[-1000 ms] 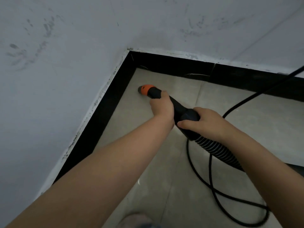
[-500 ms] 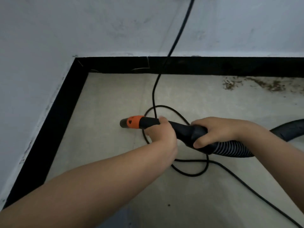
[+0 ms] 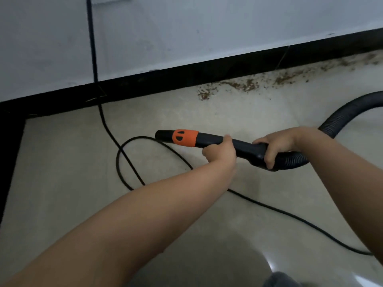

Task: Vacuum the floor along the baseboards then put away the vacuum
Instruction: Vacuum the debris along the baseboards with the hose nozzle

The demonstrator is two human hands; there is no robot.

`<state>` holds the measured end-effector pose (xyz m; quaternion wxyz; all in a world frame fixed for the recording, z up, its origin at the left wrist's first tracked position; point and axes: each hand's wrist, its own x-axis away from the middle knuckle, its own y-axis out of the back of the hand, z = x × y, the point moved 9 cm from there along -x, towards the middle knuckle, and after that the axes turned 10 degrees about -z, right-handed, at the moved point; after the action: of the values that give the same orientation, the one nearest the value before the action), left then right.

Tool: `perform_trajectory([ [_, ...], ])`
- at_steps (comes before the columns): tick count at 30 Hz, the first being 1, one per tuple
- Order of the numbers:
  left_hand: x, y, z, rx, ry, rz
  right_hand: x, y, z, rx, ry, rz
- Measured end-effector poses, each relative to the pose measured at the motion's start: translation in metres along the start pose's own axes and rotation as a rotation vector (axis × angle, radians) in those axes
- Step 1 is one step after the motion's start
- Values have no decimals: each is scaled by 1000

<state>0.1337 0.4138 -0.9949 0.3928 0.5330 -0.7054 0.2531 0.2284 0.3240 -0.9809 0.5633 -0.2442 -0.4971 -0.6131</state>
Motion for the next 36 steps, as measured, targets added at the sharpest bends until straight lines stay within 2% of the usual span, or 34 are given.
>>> perform_trajectory([
  [7, -21, -45, -19, -130, -48, 65, -1, 24, -8, 39, -3, -188],
  [11, -28, -66, -39, -215, -78, 144, 6, 35, 3, -18, 25, -202],
  [16, -34, -73, -57, -217, -99, 152, 3, 50, 17, 41, 84, -264],
  [22, -40, -68, -55, -193, -90, 155, -5, 42, 21, 39, 110, -253],
  [26, -52, -60, -60, -174, -130, 68, -7, 39, 33, 84, 147, -286],
  [30, -61, -44, -71, -262, -216, -55, -8, 31, 49, 72, 208, -319],
  [36, -70, -31, -87, -332, -209, -21, -1, 21, 77, 26, 258, -493],
])
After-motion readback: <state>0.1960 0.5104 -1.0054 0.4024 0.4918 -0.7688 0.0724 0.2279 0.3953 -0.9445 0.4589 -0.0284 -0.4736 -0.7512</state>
